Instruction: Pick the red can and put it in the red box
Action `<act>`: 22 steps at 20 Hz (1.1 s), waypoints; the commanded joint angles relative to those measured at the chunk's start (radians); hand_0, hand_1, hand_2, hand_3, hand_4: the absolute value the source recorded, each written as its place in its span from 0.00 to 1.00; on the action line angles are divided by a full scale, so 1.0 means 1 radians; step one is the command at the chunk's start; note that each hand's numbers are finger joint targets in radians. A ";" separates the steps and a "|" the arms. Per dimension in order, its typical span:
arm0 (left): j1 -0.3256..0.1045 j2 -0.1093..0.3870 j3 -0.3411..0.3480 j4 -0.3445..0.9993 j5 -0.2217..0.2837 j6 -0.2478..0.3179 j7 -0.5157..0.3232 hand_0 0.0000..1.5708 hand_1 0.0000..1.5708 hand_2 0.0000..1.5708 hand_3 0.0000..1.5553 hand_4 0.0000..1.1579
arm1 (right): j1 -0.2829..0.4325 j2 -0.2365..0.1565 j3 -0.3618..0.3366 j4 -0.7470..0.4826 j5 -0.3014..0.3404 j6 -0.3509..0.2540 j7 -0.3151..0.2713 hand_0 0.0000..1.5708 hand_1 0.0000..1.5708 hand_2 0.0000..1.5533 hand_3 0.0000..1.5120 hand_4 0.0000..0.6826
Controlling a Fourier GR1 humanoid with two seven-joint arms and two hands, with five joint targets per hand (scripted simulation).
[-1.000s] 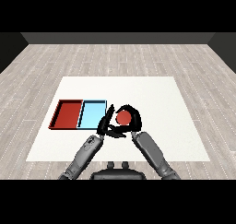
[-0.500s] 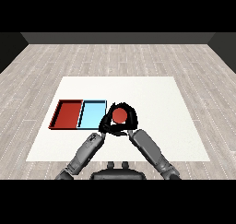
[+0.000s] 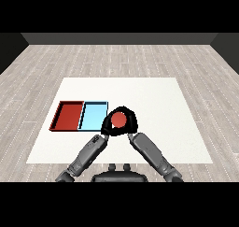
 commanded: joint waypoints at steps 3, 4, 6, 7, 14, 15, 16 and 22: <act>-0.025 -0.012 -0.003 0.000 -0.011 0.073 0.040 1.00 1.00 1.00 0.95 0.96 | 0.033 0.007 0.019 -0.041 0.022 -0.007 0.019 0.96 0.96 0.93 0.92 0.96; -0.042 -0.012 -0.024 0.034 0.018 0.079 0.016 1.00 1.00 1.00 0.95 0.96 | -0.057 0.007 -0.003 0.060 -0.035 -0.015 0.007 0.95 0.95 0.93 0.92 0.95; 0.026 -0.012 -0.039 0.089 0.057 0.046 -0.111 1.00 1.00 0.99 0.95 0.97 | 0.055 0.007 0.015 -0.036 0.007 0.016 -0.024 0.94 0.94 0.93 0.92 0.95; -0.082 -0.012 0.044 0.086 0.032 0.032 -0.010 1.00 1.00 0.99 0.95 0.97 | -0.054 0.007 -0.025 0.006 0.001 0.009 0.065 0.94 0.94 0.93 0.92 0.94; 0.052 -0.012 0.029 -0.032 -0.018 0.049 -0.138 1.00 1.00 1.00 0.96 0.99 | 0.031 0.007 0.025 -0.015 -0.010 0.015 0.016 0.92 0.92 0.89 0.89 0.60; -0.001 -0.013 -0.029 0.054 0.070 0.112 -0.235 1.00 1.00 1.00 0.97 0.99 | -0.047 0.007 0.013 0.035 -0.059 -0.013 0.029 0.79 0.79 0.80 0.76 0.00; -0.010 -0.012 0.010 -0.005 0.032 0.097 -0.158 1.00 1.00 1.00 0.97 0.99 | -0.015 0.007 -0.014 0.103 -0.023 0.021 0.002 0.59 0.59 0.60 0.35 0.00; 0.048 -0.008 0.037 -0.024 -0.009 0.062 -0.187 1.00 1.00 1.00 0.97 0.99 | 0.027 0.007 0.034 0.000 0.086 -0.014 0.124 0.00 0.00 0.00 0.00 0.00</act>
